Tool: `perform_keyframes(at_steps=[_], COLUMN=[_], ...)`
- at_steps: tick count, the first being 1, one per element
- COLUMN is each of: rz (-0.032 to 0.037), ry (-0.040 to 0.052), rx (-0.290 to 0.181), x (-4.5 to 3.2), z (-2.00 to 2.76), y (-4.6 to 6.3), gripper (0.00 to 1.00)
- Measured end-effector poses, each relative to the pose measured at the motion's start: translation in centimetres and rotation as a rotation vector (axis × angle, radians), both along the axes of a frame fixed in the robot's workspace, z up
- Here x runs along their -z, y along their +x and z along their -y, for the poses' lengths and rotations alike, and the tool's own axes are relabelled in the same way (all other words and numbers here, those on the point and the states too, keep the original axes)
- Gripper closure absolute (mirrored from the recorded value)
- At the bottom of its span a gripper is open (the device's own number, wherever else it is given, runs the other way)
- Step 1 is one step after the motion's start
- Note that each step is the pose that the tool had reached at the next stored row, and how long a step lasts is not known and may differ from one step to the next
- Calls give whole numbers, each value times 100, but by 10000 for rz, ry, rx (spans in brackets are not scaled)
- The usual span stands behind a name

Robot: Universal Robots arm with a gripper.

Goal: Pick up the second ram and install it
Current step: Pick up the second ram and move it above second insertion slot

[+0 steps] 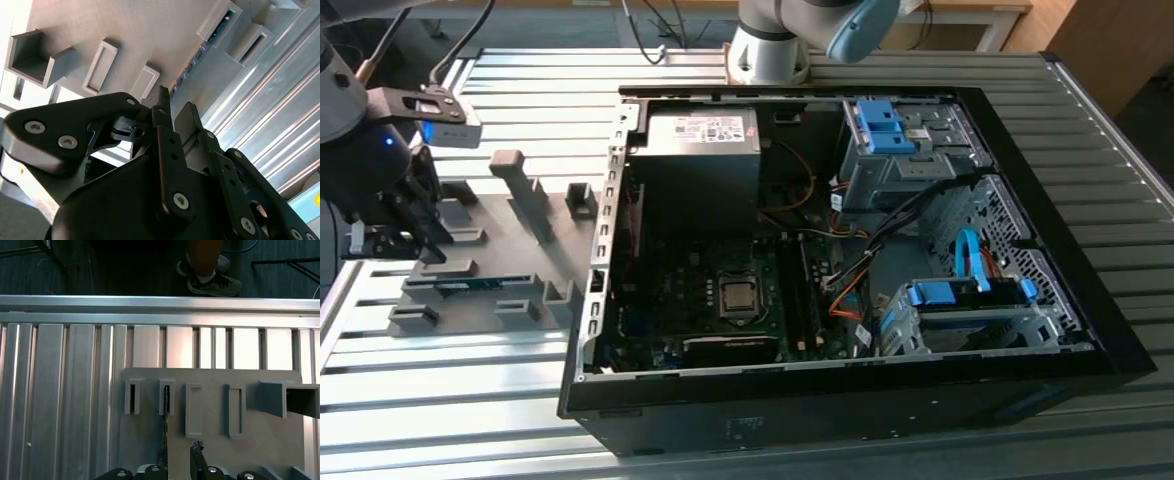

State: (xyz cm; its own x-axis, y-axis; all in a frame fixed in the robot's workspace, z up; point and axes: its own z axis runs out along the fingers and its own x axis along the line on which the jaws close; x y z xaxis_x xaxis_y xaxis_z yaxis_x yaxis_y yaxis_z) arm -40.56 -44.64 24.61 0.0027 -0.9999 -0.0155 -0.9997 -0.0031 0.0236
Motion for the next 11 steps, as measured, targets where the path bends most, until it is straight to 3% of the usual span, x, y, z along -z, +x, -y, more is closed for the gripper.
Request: perform_keyframes(at_steps=[11], rz=[20], ry=[20], rx=[-74], x=[124], z=[63], y=[-5], gripper=[68])
